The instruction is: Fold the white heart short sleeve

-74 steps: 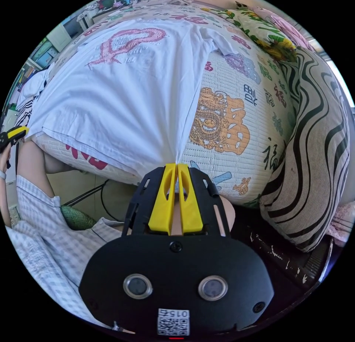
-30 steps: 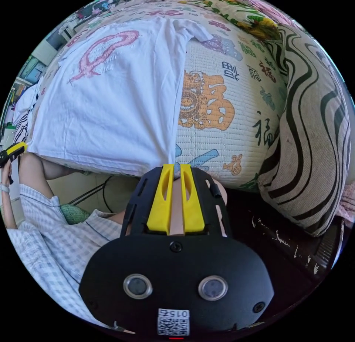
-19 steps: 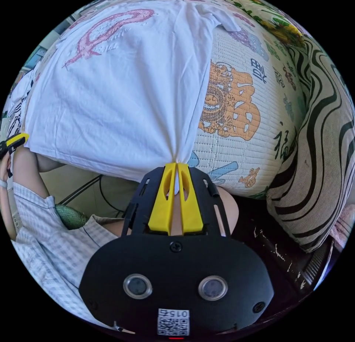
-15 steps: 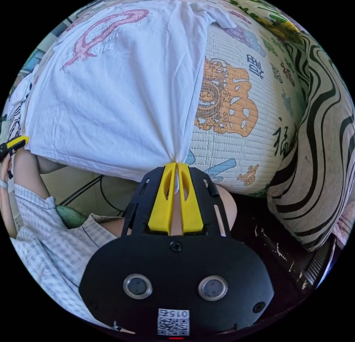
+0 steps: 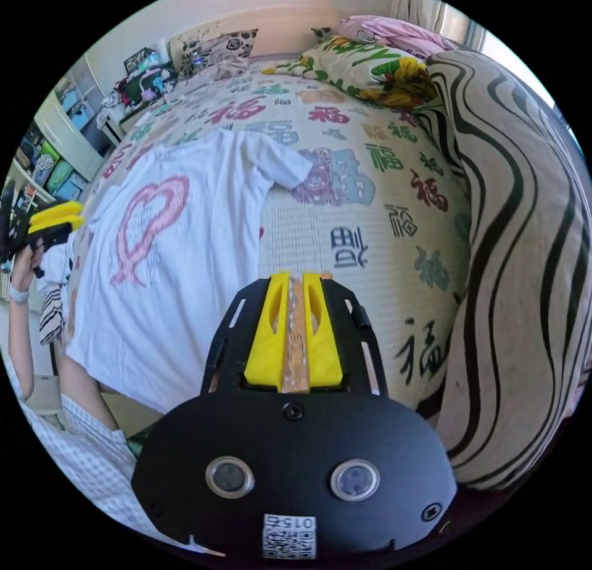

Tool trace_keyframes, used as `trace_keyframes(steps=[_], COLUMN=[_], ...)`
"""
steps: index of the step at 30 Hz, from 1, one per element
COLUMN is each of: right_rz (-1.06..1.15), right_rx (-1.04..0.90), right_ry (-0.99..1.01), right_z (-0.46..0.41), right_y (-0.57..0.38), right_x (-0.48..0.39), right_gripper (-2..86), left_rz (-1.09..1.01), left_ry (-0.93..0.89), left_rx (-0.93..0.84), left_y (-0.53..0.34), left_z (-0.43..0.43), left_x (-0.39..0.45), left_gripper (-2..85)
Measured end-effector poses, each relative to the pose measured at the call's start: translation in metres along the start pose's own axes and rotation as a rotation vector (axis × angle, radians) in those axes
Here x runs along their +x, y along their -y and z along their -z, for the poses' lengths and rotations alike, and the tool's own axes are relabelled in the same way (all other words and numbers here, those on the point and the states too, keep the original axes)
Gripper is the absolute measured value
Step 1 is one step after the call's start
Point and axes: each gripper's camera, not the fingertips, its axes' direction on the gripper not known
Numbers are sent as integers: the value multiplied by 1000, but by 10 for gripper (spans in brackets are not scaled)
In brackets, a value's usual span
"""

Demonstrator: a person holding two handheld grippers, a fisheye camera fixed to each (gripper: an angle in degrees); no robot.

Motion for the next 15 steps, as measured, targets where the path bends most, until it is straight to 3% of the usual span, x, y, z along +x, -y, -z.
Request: trace_keyframes(steps=[6,9,15], right_rz=[-32,-60,-80], right_rx=[-8,-37,-75], right_ry=[81,125,263], right_z=[-38,-46,-47], right_y=[42,52,80], right_x=[42,72,139], right_gripper=[49,46,40], left_rz=[-246,-302,15], left_ry=[-150,-76,-142], left_rx=[-119,-264,-177], left_y=[175,212,247], left_z=[-122,-167,-139], left_x=[43,53,-33], left_gripper=[76,36,1])
